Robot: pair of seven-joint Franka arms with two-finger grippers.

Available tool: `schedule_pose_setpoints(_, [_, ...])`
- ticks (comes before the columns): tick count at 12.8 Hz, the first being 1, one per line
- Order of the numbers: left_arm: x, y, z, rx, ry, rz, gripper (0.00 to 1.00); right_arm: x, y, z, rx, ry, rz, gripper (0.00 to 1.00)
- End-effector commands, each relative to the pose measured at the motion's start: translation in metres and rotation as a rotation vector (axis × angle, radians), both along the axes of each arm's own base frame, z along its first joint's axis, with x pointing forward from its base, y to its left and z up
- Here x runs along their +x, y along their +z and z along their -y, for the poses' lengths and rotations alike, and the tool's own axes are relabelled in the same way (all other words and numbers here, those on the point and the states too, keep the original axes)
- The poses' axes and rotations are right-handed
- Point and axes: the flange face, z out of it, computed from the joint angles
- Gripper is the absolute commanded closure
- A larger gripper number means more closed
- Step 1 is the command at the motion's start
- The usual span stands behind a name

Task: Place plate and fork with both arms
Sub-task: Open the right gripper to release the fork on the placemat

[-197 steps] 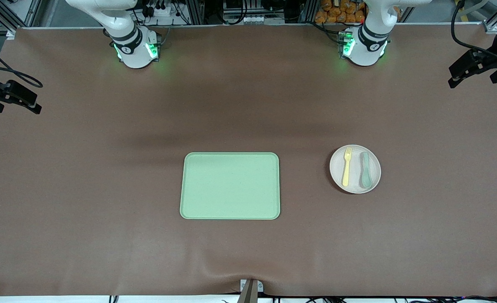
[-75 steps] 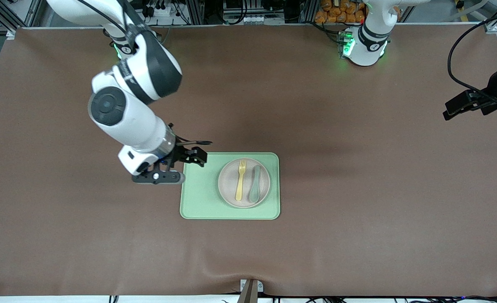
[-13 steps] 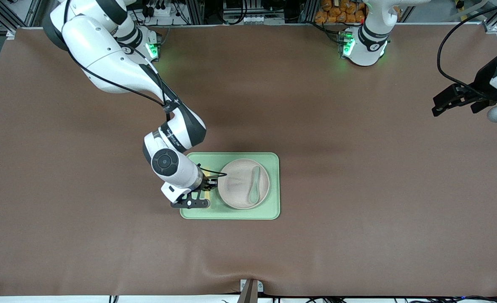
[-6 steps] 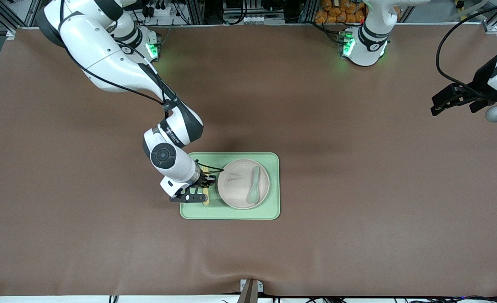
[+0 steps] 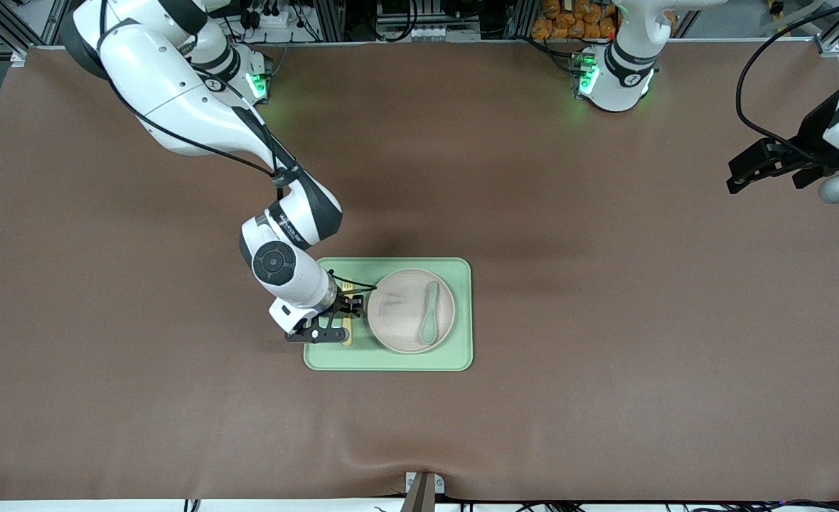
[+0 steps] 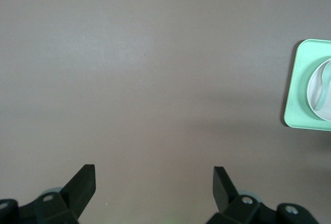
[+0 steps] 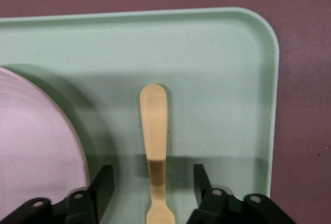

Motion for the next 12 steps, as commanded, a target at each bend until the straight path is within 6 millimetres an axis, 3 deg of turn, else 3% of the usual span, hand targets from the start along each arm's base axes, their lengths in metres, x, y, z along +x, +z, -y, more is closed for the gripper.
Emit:
schedule_pose_setpoints(1, [-0.013, 0.011, -0.001, 0.012, -0.003, 0.000, 0.00, 0.008, 0.032, 0.006, -0.005, 0.003, 0.026, 0.00])
schedule_pose_setpoints(4, [-0.016, 0.013, -0.003, 0.013, -0.006, -0.011, 0.00, 0.033, 0.063, 0.036, -0.022, -0.046, -0.002, 0.00])
schedule_pose_setpoints(6, [-0.019, 0.013, -0.001, 0.012, -0.007, -0.023, 0.00, 0.043, 0.106, 0.056, -0.012, -0.080, -0.005, 0.00])
schedule_pose_setpoints(9, [-0.017, 0.010, 0.001, 0.010, -0.006, -0.029, 0.00, 0.049, 0.162, 0.085, -0.037, -0.116, 0.011, 0.00])
schedule_pose_setpoints(12, [-0.017, 0.011, 0.000, 0.012, -0.006, -0.026, 0.00, 0.044, 0.197, 0.096, 0.022, -0.115, -0.016, 0.00])
